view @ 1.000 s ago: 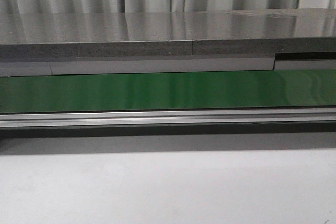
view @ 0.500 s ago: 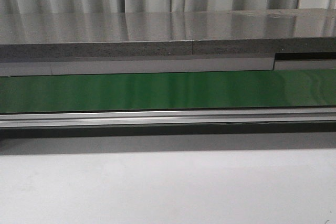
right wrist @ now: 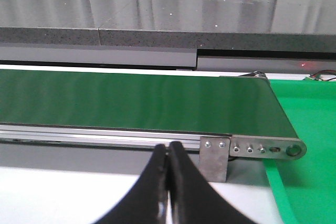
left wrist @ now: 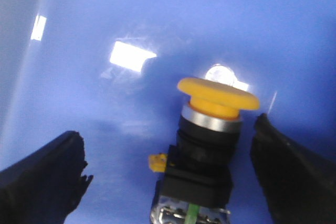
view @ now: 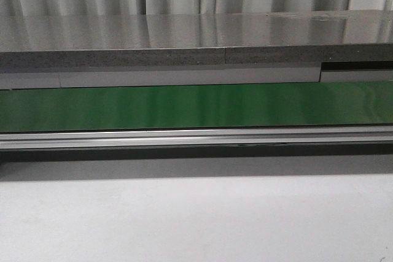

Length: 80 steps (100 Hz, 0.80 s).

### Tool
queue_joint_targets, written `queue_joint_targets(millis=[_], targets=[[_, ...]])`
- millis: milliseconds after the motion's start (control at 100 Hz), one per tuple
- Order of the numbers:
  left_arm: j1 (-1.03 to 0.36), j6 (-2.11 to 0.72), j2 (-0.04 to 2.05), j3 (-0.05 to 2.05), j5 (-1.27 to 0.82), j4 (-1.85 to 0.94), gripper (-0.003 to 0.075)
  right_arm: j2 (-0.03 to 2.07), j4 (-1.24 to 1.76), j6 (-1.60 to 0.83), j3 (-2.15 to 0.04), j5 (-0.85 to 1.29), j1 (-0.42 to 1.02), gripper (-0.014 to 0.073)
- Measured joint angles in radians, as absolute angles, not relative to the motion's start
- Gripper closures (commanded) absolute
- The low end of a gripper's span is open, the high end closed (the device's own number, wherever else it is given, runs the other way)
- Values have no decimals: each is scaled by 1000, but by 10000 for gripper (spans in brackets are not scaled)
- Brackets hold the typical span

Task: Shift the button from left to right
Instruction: 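Lower the left gripper onto the yellow-capped button in the blue tray and grasp, then lift the button with the left gripper and carry it over the belt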

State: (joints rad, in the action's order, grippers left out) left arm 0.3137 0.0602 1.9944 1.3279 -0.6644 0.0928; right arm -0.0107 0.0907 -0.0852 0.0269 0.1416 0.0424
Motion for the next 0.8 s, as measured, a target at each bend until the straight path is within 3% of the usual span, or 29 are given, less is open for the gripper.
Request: queue_joint_targets(millis=[190,330,660,720,800], targets=[[318,60,2018,1334,-651,90,151,-11,91,-85,27,142,42,662],[318,60,2037,1334,-649,79,288,-11,91,-85,27,142,42,662],[318,60,2039,1334,-655,63,692,-11,91,-85,27,142,42,662],[318,60,2039,1334,-655,63,737,-11,91,-85,27,142,42,662],[318,60,2039,1334,-657,63,740,-11,91,-85,27,142,42,662]])
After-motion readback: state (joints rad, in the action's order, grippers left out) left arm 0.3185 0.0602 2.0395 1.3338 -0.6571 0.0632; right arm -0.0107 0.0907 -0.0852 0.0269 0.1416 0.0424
